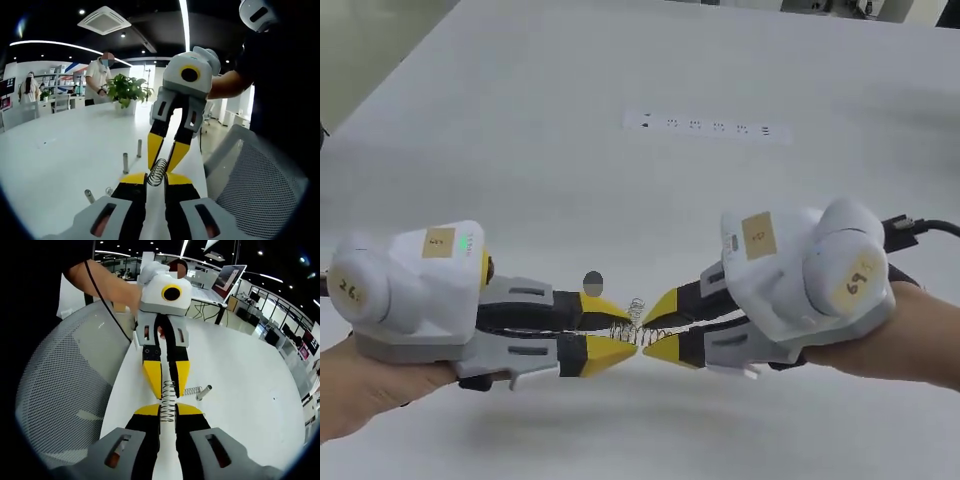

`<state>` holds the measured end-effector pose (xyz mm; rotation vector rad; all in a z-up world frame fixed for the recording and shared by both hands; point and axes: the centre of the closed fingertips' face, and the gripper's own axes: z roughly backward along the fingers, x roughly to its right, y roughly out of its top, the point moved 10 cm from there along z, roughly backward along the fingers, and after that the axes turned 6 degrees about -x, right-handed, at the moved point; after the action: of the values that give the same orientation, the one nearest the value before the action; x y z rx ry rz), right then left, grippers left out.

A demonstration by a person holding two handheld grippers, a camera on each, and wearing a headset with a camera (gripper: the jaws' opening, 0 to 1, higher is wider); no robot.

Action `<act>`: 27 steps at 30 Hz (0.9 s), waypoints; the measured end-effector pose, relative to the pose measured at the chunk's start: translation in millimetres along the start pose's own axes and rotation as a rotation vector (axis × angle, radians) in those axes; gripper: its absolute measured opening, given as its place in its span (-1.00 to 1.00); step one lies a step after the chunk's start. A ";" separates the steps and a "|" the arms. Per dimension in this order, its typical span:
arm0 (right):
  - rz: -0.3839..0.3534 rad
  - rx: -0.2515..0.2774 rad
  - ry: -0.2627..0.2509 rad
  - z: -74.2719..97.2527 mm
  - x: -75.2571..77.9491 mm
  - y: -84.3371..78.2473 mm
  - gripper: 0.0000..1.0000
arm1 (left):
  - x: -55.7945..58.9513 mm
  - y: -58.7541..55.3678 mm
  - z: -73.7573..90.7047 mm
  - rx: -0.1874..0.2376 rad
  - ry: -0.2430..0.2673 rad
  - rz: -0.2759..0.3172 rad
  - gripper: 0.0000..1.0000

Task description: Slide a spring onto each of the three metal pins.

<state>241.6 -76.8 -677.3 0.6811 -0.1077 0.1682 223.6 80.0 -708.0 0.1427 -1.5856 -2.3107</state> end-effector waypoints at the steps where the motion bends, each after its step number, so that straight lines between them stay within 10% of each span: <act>1: 0.005 0.000 -0.004 0.2 0.2 0.1 -0.84 | 0.0 0.5 0.3 0.002 0.001 -0.004 -0.90; 27: 0.039 0.006 -0.017 6.8 1.1 0.8 -0.84 | 1.3 6.3 0.1 0.013 -0.019 -0.004 -0.97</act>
<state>242.3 -80.4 -671.4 0.6866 -0.1370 0.1998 223.8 77.6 -702.0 0.1270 -1.6110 -2.3119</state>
